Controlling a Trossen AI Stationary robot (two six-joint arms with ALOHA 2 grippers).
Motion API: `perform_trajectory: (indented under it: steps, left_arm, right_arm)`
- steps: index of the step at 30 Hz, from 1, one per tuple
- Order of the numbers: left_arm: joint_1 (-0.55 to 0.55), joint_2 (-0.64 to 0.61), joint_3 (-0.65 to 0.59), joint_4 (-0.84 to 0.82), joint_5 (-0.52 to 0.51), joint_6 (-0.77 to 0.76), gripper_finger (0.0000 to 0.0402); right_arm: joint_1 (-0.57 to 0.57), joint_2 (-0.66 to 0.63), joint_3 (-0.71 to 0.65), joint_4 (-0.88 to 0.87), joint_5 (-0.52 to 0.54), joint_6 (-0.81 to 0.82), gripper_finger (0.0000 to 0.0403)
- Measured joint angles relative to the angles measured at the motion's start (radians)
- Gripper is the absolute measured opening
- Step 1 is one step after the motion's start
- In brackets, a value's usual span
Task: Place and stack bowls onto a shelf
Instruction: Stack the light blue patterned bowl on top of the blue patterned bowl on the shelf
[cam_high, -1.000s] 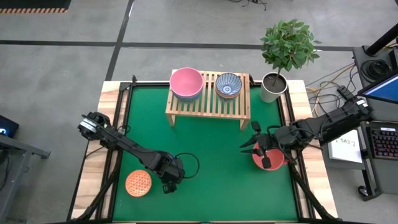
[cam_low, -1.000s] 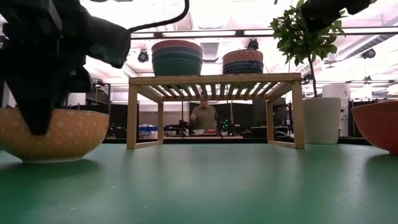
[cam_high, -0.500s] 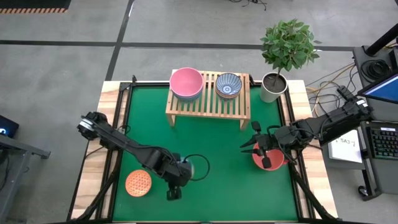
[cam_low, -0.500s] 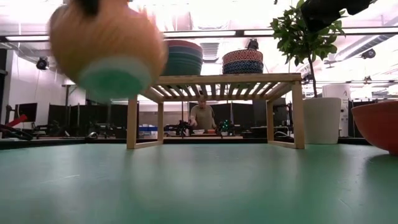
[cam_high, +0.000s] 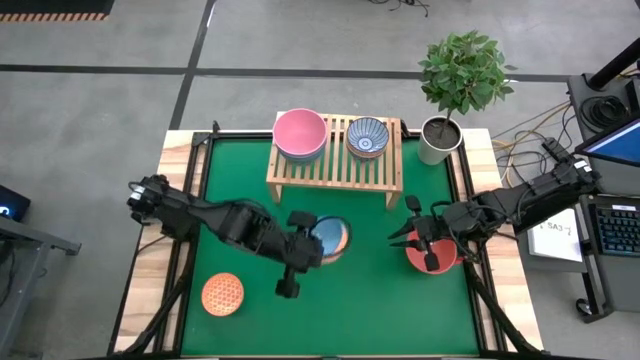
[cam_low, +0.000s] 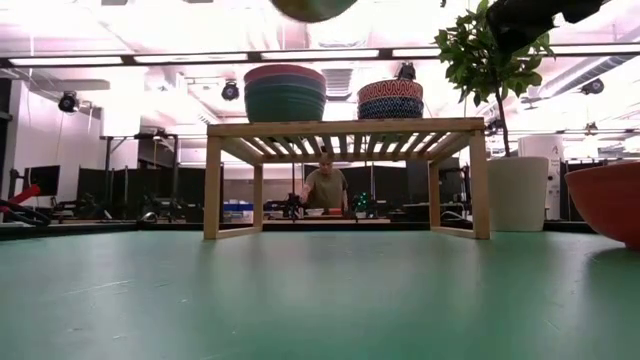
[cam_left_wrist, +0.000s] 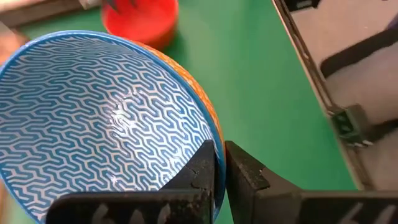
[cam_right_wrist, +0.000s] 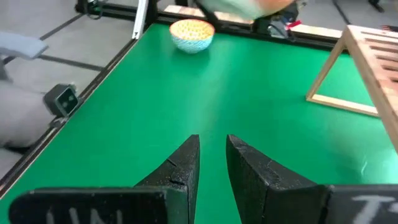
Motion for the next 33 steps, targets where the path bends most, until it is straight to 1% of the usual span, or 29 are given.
perform_trajectory:
  steps: [3,5,8,10,17,21,26,30,33]
  left_arm:
    - [0.053,0.000,0.015,0.028,0.000,0.102,0.0003]
    - [0.087,0.000,0.015,0.032,-0.003,0.148,0.0004]
    - [0.134,0.000,0.014,0.065,-0.041,0.211,0.0004]
    - [0.169,0.003,0.014,0.110,-0.067,0.268,0.0005]
    - [0.297,0.008,0.015,0.304,-0.067,0.508,0.0005]
    - [0.367,0.012,0.013,0.338,-0.068,0.565,0.0006]
    - [0.424,0.016,0.013,0.375,-0.064,0.568,0.0006]
    - [0.447,0.031,0.013,0.381,-0.020,0.580,0.0006]
    - [0.464,0.044,0.013,0.395,0.004,0.640,0.0006]
  right_arm:
    - [0.000,-0.026,0.000,-0.033,-0.041,0.000,0.0068]
    - [0.000,-0.045,-0.001,-0.043,-0.045,0.002,0.0068]
    - [0.000,-0.074,-0.015,-0.044,-0.045,-0.006,0.0068]
    - [0.000,-0.089,-0.027,-0.044,-0.045,-0.010,0.0068]
    - [0.000,-0.149,-0.053,-0.044,-0.045,-0.010,0.0068]
    - [0.000,-0.171,-0.064,-0.045,-0.045,-0.010,0.0068]
    - [0.000,-0.177,-0.067,-0.045,-0.045,-0.011,0.0068]
    - [0.000,-0.176,-0.068,-0.045,-0.045,-0.010,0.0068]
    - [0.000,-0.176,-0.072,-0.045,-0.044,-0.010,0.0068]
